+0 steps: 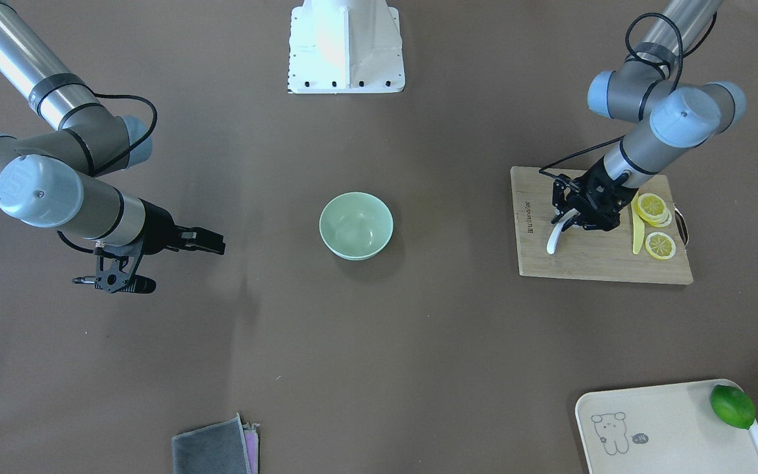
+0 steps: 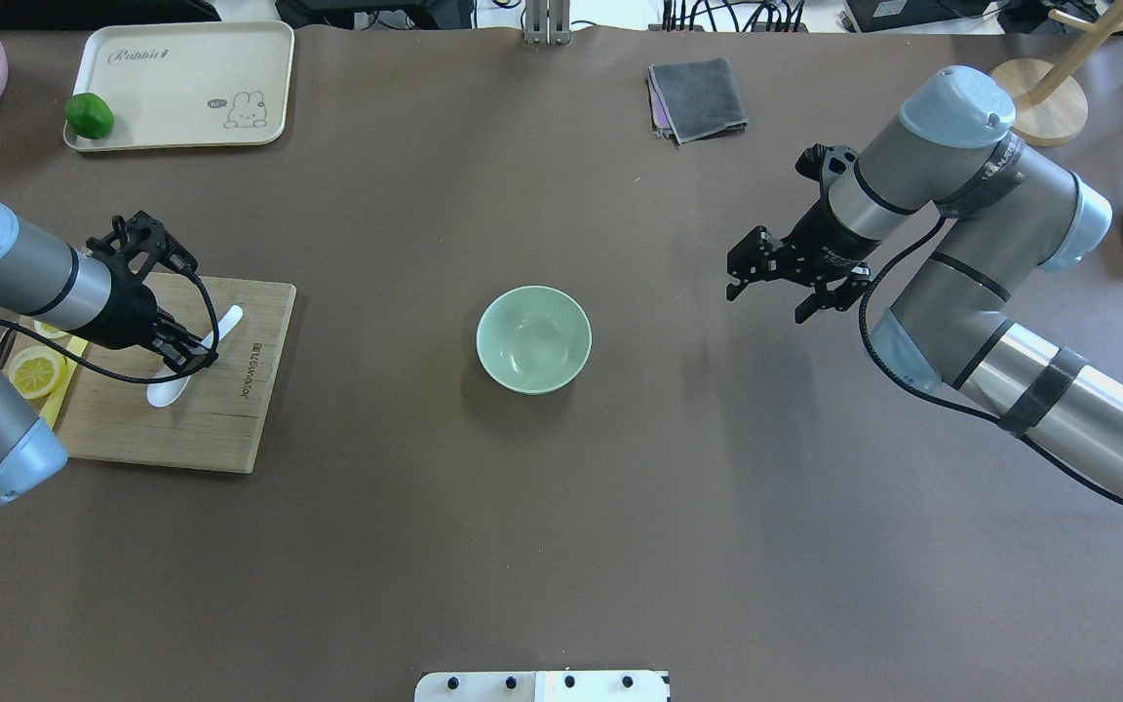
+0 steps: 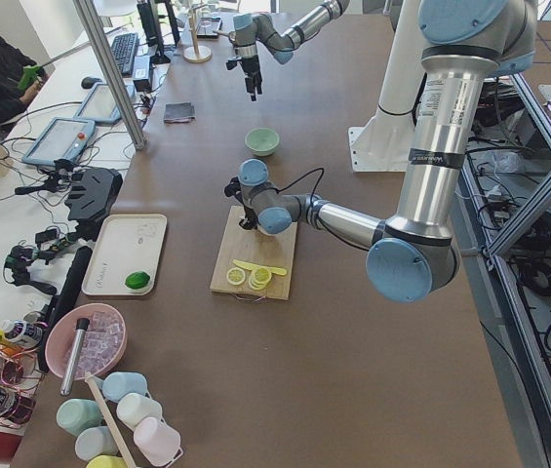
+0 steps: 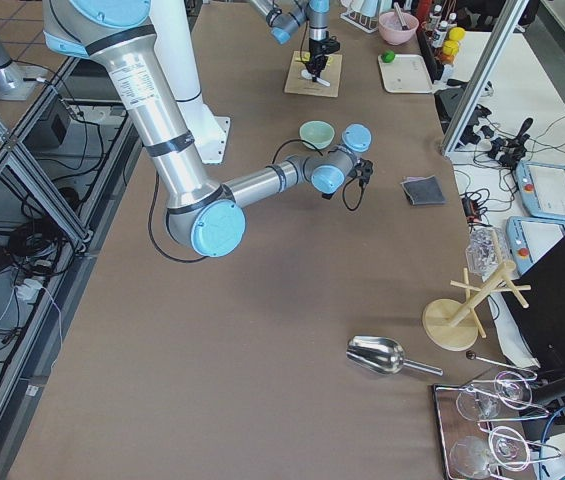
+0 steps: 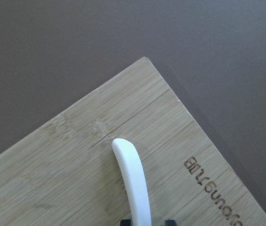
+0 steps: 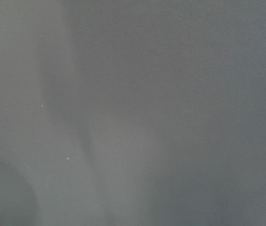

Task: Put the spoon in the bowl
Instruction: 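Lower the left gripper over the white spoon handle and close on it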

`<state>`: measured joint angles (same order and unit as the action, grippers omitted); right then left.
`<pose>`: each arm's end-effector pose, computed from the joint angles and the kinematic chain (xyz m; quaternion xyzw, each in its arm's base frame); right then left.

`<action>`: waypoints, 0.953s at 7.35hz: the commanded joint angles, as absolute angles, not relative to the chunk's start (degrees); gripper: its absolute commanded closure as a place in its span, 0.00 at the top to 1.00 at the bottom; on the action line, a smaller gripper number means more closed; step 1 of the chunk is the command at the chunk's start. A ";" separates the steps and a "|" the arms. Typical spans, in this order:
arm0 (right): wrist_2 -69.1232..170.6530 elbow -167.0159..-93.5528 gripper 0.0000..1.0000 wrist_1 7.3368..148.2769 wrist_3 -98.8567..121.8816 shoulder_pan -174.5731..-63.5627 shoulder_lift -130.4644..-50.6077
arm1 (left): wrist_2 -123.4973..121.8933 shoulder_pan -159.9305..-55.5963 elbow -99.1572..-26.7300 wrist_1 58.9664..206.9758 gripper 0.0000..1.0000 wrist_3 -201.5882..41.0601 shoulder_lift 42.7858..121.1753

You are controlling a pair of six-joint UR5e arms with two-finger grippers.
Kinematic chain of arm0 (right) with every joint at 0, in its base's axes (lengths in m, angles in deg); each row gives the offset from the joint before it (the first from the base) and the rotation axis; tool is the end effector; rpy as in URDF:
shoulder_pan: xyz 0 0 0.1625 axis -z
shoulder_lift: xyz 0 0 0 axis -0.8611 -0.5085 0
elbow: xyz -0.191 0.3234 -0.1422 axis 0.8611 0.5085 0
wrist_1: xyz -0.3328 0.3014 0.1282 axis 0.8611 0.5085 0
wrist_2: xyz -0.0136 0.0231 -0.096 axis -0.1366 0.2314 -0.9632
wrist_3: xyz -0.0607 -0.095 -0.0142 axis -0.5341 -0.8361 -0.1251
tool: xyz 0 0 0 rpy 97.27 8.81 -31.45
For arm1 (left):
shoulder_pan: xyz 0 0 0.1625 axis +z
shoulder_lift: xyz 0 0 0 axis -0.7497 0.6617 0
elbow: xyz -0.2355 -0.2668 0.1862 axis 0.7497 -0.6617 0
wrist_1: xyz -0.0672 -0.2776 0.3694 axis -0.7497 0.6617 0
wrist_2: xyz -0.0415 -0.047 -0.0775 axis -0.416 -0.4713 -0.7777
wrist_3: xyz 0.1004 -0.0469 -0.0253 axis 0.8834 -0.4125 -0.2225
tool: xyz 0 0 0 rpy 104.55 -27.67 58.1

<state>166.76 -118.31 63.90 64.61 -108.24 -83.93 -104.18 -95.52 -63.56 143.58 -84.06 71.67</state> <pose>-0.4454 -0.5810 0.3671 -0.1183 -0.5037 0.0527 0.8541 0.3872 -0.5145 0.4633 0.1913 0.4333 0.3039 0.8266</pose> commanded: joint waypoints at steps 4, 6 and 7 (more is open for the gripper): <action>167.49 -118.41 1.00 63.99 64.62 -109.27 -83.92 | -110.66 -97.79 -72.16 132.01 0.00 -84.25 71.52; 167.84 -119.20 1.00 64.08 64.62 -109.88 -84.01 | -110.75 -97.53 -72.08 134.80 0.00 -96.73 72.57; 167.93 -119.46 1.00 64.16 64.71 -110.06 -84.10 | -110.84 -97.17 -70.69 139.08 0.00 -104.65 74.41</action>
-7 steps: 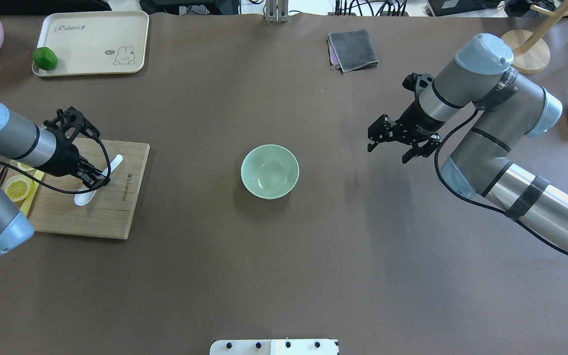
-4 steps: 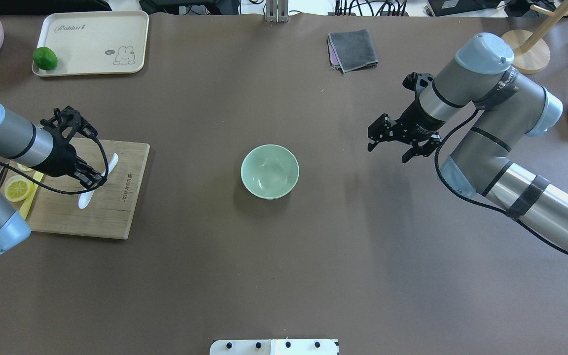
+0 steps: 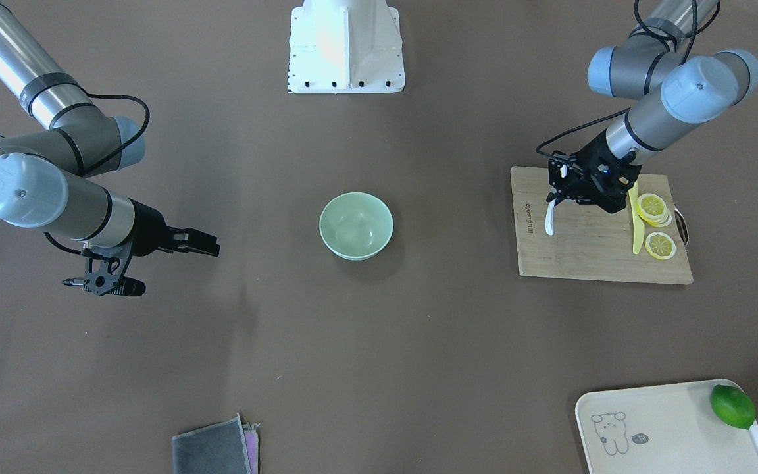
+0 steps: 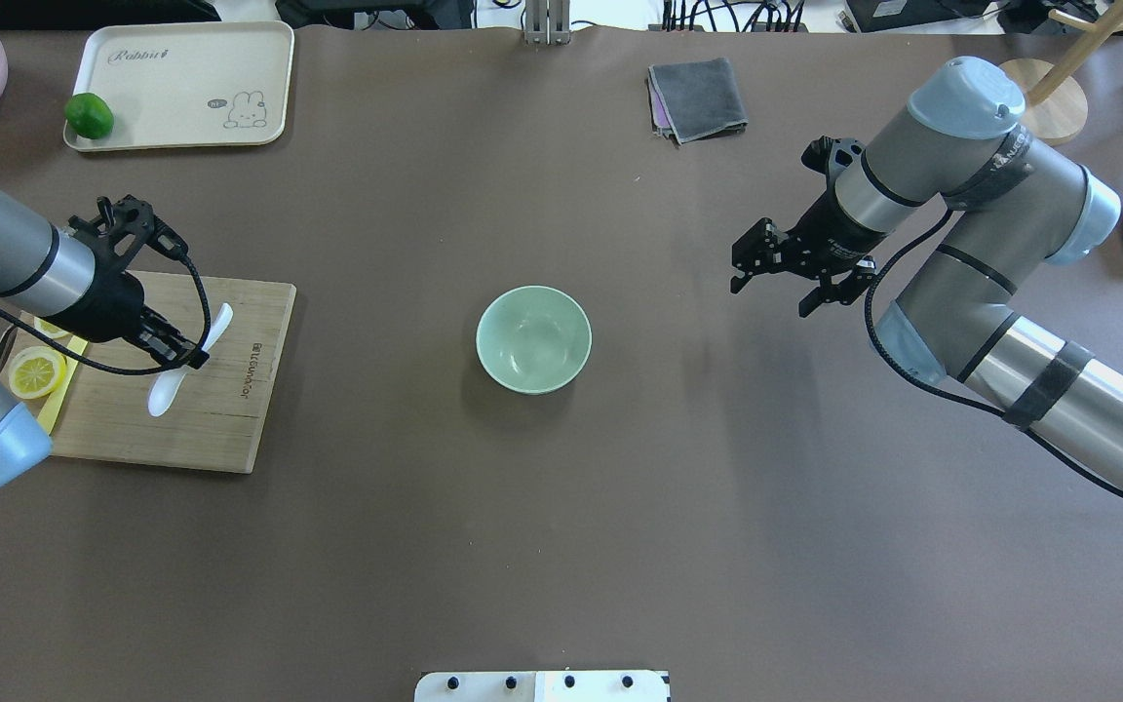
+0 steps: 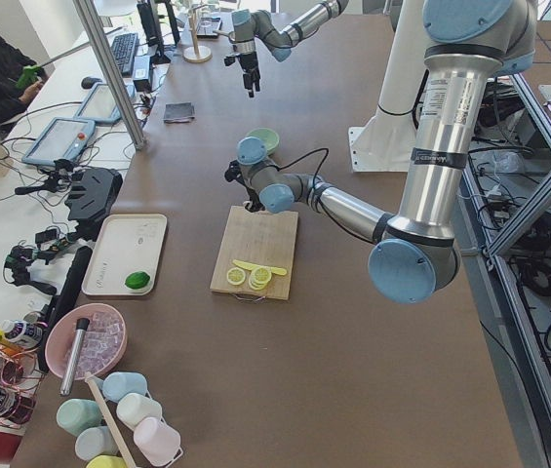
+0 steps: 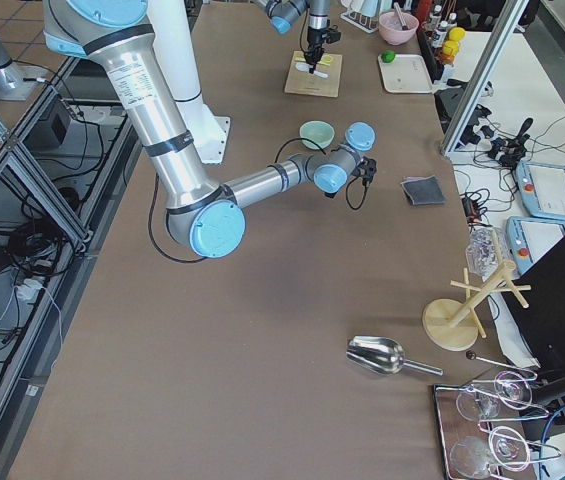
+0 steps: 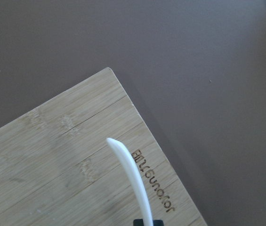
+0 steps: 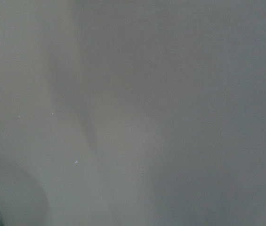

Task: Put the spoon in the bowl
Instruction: 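Lower the left gripper over the white spoon handle and close on it, then lift the white spoon with the left gripper and carry it to the bowl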

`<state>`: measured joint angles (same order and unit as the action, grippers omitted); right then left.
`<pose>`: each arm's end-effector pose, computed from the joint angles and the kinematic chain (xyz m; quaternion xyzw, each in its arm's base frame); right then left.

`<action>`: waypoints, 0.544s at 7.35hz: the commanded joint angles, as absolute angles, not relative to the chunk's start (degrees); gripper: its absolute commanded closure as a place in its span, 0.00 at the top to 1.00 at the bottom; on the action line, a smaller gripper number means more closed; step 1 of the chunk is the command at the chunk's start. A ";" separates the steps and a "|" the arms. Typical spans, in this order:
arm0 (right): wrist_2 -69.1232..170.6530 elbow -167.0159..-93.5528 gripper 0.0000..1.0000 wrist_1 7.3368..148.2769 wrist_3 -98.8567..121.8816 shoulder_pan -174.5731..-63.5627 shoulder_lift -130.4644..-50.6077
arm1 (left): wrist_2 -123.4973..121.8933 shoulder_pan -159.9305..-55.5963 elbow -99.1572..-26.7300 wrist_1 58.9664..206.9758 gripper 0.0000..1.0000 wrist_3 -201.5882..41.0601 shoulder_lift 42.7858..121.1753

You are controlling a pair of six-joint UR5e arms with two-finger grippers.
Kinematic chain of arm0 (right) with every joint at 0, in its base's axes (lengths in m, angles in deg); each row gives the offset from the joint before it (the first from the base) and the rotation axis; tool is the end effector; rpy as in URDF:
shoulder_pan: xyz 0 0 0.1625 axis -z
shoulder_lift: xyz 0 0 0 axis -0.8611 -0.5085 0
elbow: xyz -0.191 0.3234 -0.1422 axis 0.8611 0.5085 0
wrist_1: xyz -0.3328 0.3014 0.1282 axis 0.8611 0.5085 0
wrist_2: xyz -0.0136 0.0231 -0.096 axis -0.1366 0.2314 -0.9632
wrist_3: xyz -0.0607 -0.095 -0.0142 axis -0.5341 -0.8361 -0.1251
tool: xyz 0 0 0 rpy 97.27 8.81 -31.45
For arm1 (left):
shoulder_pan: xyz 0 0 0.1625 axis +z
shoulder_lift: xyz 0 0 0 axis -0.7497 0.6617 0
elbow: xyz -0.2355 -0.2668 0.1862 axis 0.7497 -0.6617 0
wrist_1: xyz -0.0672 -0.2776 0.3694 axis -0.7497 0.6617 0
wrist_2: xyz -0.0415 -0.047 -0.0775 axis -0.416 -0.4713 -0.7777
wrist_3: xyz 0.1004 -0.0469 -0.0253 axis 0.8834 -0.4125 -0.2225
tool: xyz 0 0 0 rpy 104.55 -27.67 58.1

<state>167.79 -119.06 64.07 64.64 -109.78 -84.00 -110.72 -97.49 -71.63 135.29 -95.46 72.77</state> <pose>-0.4285 -0.5893 0.3601 -0.1159 -0.5110 0.0584 0.8497 0.3654 -0.5075 0.3857 0.1263 0.4862 0.2279 0.8341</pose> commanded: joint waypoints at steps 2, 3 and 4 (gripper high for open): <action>168.02 -120.25 1.00 64.17 64.71 -110.59 -84.45 | -111.19 -96.73 -71.38 141.40 0.00 -116.54 77.30; 168.02 -120.61 1.00 64.17 64.71 -110.76 -85.06 | -111.19 -96.21 -70.68 142.45 0.00 -125.12 80.72; 167.84 -120.78 1.00 64.17 64.62 -110.76 -85.93 | -111.11 -93.33 -70.76 144.90 0.00 -131.21 82.23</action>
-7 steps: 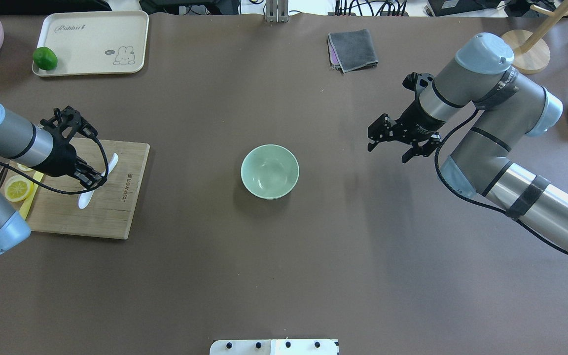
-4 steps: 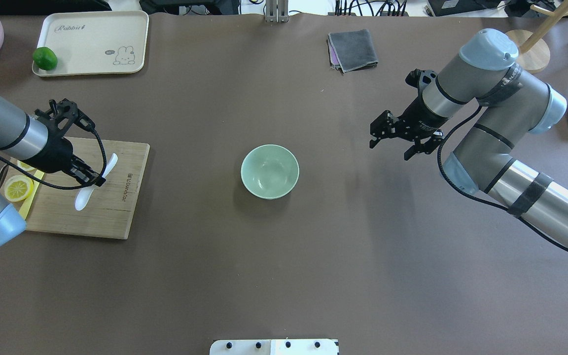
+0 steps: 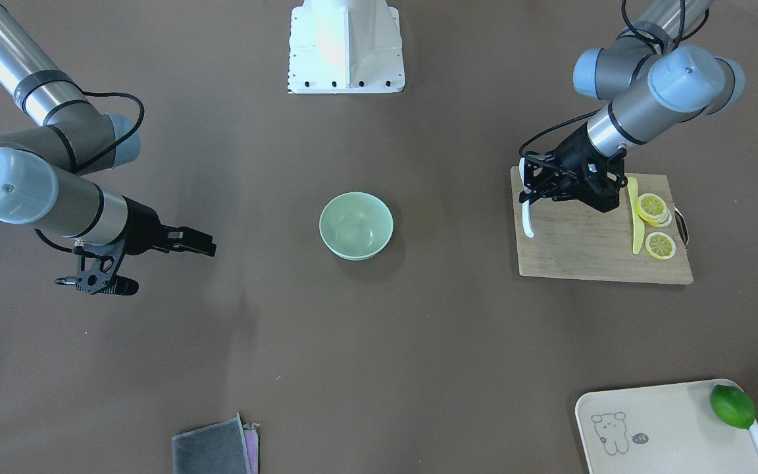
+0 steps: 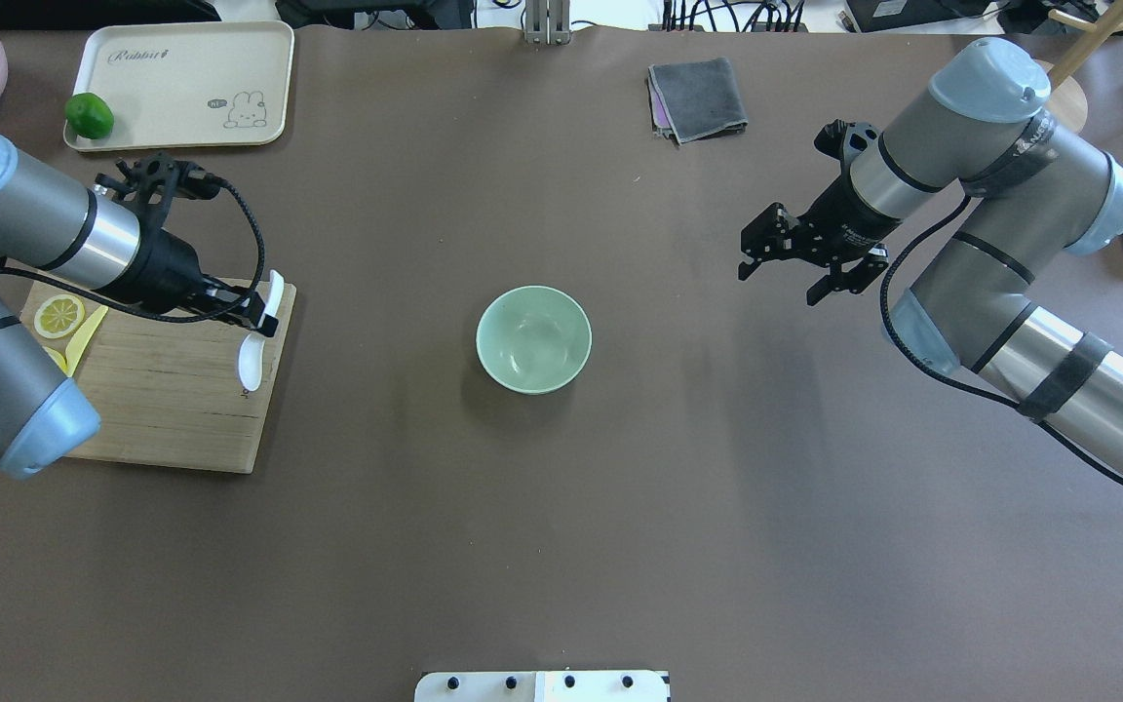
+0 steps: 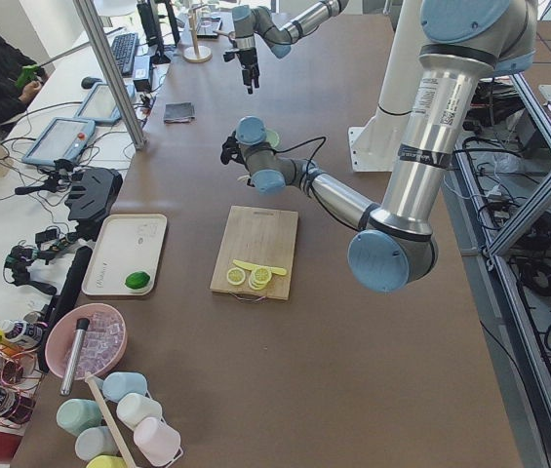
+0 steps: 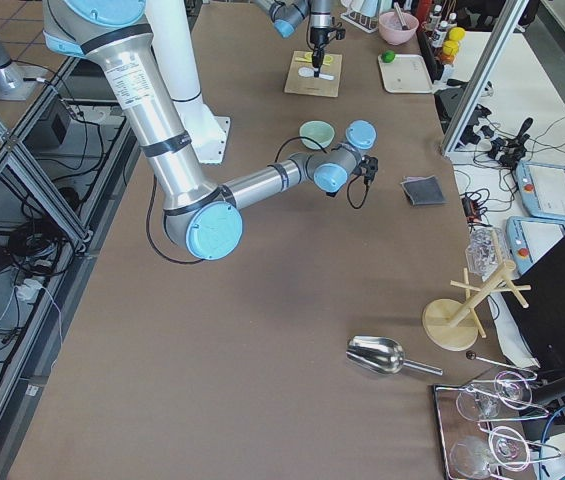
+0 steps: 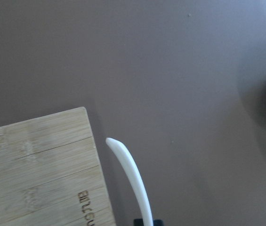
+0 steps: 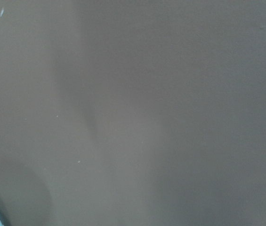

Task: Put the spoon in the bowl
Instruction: 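Lift the white spoon with the left gripper and carry it to the bowl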

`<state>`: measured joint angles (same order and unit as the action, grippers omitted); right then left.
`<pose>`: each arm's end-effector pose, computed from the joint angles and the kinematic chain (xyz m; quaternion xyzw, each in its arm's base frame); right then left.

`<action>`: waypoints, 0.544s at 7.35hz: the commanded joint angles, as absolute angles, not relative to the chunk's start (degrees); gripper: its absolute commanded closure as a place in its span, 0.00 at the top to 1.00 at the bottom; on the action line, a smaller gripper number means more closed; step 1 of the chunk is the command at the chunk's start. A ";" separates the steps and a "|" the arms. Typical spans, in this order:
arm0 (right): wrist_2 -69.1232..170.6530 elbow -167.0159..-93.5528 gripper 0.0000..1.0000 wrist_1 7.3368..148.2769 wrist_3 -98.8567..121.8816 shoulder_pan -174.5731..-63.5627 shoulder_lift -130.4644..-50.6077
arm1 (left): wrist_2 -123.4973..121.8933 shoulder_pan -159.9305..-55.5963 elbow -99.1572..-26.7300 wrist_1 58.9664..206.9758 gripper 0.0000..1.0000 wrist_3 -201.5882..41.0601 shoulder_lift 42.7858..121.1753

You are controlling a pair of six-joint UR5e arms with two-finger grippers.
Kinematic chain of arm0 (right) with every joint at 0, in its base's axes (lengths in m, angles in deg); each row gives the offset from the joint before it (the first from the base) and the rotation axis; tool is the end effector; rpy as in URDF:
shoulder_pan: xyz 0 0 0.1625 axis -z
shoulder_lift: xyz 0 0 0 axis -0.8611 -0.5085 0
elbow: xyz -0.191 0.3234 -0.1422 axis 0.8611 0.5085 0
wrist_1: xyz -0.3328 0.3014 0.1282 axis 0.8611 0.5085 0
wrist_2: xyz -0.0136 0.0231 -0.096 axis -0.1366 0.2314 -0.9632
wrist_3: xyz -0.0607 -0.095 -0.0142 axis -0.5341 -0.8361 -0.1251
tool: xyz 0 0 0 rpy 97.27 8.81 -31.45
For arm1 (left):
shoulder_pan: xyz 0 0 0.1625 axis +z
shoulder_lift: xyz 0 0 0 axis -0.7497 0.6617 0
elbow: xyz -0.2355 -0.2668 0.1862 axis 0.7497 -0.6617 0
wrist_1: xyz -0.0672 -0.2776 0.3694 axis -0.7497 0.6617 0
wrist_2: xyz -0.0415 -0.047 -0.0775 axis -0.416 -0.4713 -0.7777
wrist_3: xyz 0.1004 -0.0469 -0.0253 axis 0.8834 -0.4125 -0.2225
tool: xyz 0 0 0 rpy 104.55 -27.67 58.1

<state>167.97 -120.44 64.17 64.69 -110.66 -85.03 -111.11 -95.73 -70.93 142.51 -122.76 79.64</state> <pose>-0.4148 -0.5898 0.3600 -0.1121 -0.5136 0.0636 0.8483 0.3945 -0.5100 0.3001 0.0746 0.5654 0.0823 0.8173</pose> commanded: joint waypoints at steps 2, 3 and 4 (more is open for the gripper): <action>167.49 -120.87 1.00 64.16 64.62 -111.29 -86.91 | -108.40 -88.58 -69.45 148.00 0.00 -141.18 86.88; 167.49 -121.66 1.00 64.17 64.62 -111.38 -87.17 | -103.59 -85.60 -69.10 148.09 0.00 -145.73 88.91; 167.49 -122.80 1.00 64.17 64.62 -111.55 -87.87 | -98.59 -84.18 -68.05 148.09 0.00 -149.26 91.97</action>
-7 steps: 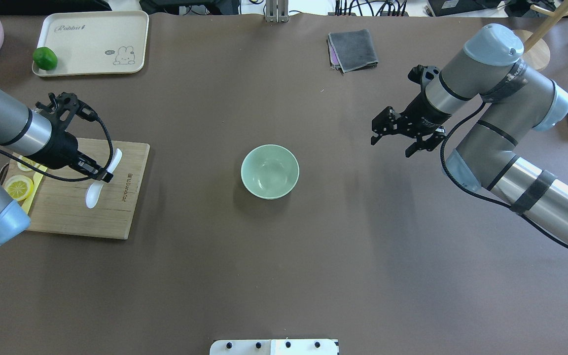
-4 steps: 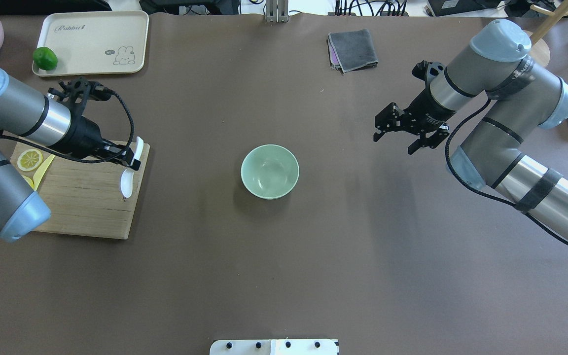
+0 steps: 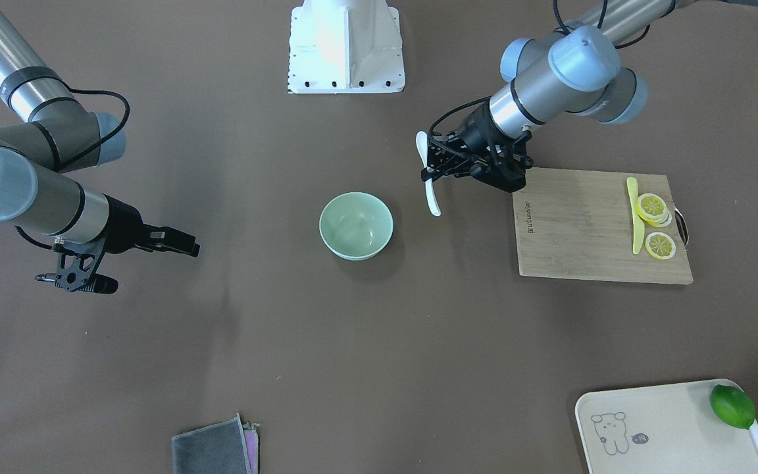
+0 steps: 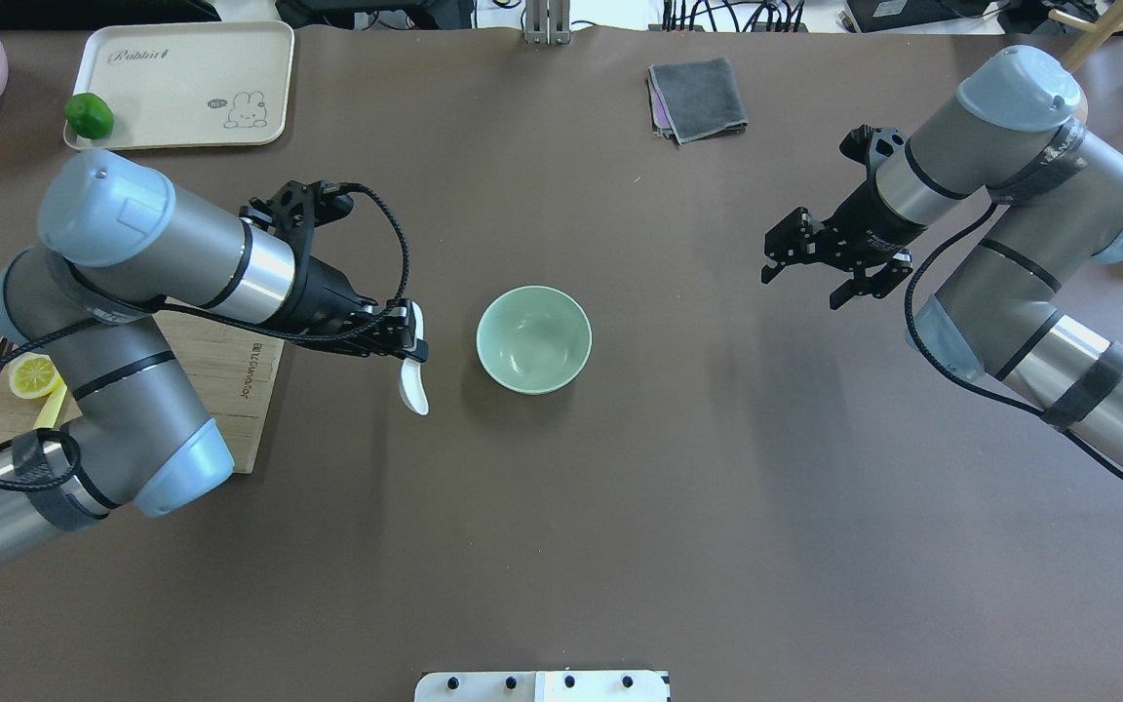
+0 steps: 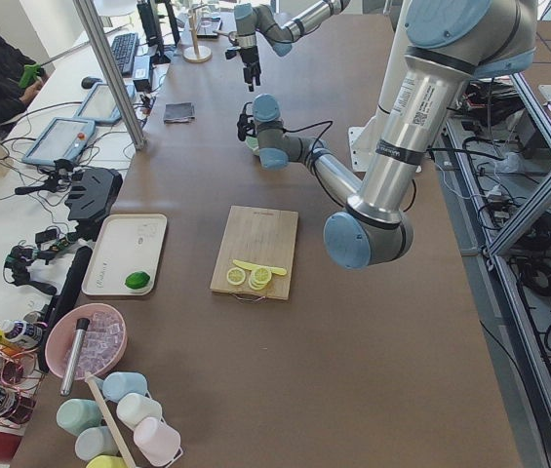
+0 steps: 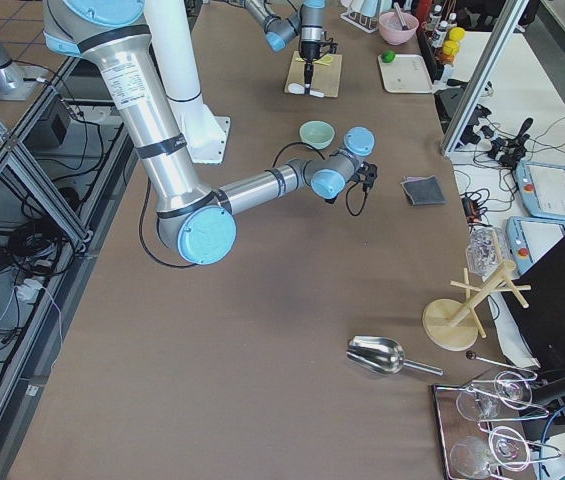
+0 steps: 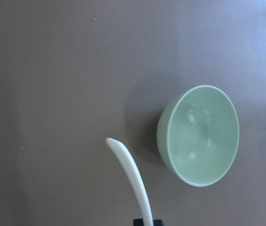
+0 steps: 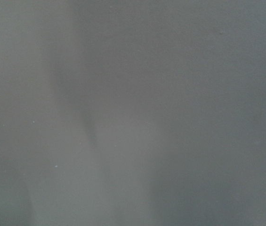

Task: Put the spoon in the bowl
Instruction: 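Lift the white spoon with the left gripper and carry it to the bowl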

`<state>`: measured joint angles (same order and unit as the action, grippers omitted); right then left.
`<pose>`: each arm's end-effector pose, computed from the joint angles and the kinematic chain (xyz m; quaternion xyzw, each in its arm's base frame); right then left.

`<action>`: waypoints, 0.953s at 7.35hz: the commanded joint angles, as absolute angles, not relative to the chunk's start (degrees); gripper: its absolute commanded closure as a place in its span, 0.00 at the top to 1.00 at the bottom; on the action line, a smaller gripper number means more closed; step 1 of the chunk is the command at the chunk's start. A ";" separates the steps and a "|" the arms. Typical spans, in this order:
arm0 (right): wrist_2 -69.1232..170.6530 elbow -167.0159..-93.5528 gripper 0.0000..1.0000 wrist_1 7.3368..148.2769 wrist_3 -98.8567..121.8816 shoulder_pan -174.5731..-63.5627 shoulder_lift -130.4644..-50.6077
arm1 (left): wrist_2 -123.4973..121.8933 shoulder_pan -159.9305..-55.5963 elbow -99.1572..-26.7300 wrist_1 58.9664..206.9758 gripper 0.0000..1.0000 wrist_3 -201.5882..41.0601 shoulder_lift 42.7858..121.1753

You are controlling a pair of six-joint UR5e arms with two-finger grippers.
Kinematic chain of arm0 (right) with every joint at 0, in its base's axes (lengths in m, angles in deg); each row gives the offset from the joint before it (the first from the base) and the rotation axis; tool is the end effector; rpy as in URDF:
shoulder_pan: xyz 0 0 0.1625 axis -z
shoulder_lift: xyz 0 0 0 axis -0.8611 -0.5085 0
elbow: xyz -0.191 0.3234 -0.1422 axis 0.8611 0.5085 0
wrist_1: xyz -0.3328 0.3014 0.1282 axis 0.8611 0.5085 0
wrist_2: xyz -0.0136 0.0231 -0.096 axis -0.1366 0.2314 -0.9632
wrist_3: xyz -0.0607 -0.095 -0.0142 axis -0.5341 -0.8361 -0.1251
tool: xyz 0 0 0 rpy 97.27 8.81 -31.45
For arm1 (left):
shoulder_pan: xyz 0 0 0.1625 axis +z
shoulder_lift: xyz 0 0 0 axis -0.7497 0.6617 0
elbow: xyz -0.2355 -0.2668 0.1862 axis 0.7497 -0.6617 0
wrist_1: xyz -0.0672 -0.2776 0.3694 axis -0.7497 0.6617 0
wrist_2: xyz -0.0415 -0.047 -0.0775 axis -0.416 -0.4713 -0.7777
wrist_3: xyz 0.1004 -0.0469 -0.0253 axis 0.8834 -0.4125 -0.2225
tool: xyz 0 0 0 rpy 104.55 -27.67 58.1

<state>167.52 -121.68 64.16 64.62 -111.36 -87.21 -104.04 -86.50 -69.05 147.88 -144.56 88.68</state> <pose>-0.4005 -0.5866 0.3758 -0.1107 -0.5083 0.0738 0.8509 0.4849 -0.4648 0.2052 0.0229 0.6246 -0.0010 0.7806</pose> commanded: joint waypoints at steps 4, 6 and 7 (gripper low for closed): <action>166.87 -123.95 1.00 64.17 64.62 -110.94 -89.72 | -83.64 -84.25 -64.19 151.92 0.00 -157.35 94.72; 166.79 -123.69 1.00 64.17 64.62 -110.77 -89.64 | -79.20 -83.90 -58.66 157.91 0.00 -161.86 96.22; 166.26 -123.69 1.00 64.17 64.53 -110.68 -89.63 | -79.11 -82.94 -57.16 159.15 0.00 -161.95 96.40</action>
